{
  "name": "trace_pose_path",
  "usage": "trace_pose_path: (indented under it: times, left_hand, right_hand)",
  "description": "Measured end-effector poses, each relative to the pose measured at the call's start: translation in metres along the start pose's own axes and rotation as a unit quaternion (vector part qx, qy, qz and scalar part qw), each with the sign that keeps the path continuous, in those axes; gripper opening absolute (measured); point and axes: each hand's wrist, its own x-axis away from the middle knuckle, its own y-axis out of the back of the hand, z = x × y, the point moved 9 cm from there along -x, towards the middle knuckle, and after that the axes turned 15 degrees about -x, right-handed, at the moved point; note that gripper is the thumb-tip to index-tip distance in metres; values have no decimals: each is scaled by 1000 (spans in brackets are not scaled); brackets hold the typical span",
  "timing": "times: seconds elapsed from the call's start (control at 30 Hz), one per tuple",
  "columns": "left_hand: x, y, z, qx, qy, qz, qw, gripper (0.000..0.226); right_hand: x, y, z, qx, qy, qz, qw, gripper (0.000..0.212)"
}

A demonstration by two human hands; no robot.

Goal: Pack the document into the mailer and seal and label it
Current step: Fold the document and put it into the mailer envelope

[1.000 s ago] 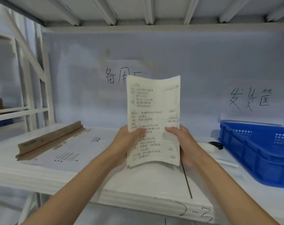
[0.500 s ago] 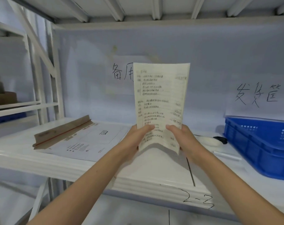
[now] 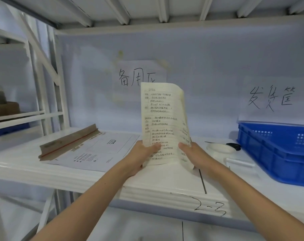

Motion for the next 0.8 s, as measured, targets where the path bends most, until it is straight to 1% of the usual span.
trace_pose_path:
  times: [0.07, 0.13, 0.17, 0.27, 0.3, 0.33, 0.37, 0.4, 0.43, 0.47, 0.5, 0.53, 0.57, 0.6, 0.63, 0.67, 0.7, 0.73, 0.8]
  left_hand:
    - [-1, 2, -6, -16, -16, 3, 1000, 23]
    - [-2, 4, -16, -67, -31, 28, 997, 28]
    - [-2, 4, -20, -92, -34, 48, 994, 30]
    - [2, 2, -29, -124, -39, 112, 985, 33]
    - [1, 7, -30, -135, -39, 103, 985, 41]
    - [-4, 17, -26, -156, -28, 73, 985, 54]
    - [-12, 33, -18, -200, -4, 26, 979, 66]
    - [-19, 49, -7, -294, 25, -22, 955, 70]
    - [-25, 66, 6, -433, 59, -54, 898, 67]
    - [-28, 77, 21, -557, 96, -57, 823, 61]
    - [-29, 83, 36, -624, 127, -43, 770, 57]
    - [-29, 84, 46, -652, 138, -23, 745, 57]
    - [-28, 80, 50, -664, 125, -6, 737, 57]
    - [-24, 74, 47, -664, 98, 14, 741, 57]
    - [-19, 69, 41, -647, 66, 30, 759, 57]
    - [-13, 67, 34, -618, 42, 44, 784, 59]
    - [-7, 68, 27, -590, 30, 55, 805, 60]
    - [-3, 72, 22, -574, 27, 64, 816, 60]
    - [2, 83, 15, -558, 26, 80, 826, 55]
  right_hand:
    - [-2, 7, 11, -31, 26, -9, 999, 16]
    - [-5, 23, 31, -92, 73, -37, 992, 15]
    - [-6, 31, 38, -116, 83, -52, 988, 15]
    - [-11, 46, 38, -136, 56, -68, 987, 16]
    - [-13, 51, 35, -140, 47, -80, 986, 17]
    - [-16, 59, 30, -151, 43, -99, 983, 18]
    - [-17, 66, 24, -168, 41, -121, 978, 19]
    - [-17, 72, 18, -181, 41, -143, 972, 21]
    - [-16, 78, 14, -183, 42, -163, 969, 21]
    - [-16, 83, 10, -180, 47, -180, 966, 19]
    - [-15, 87, 7, -182, 52, -193, 963, 18]
    - [-16, 91, 4, -189, 58, -201, 959, 20]
    - [-16, 95, 1, -199, 63, -209, 955, 21]
    - [-18, 99, 0, -205, 66, -217, 952, 22]
    - [-19, 103, -1, -209, 65, -223, 950, 22]
    - [-20, 106, -1, -208, 64, -229, 949, 22]
    - [-22, 109, 2, -209, 68, -230, 948, 22]
    - [-24, 111, 7, -216, 75, -229, 946, 22]
    - [-27, 113, 16, -243, 89, -227, 939, 24]
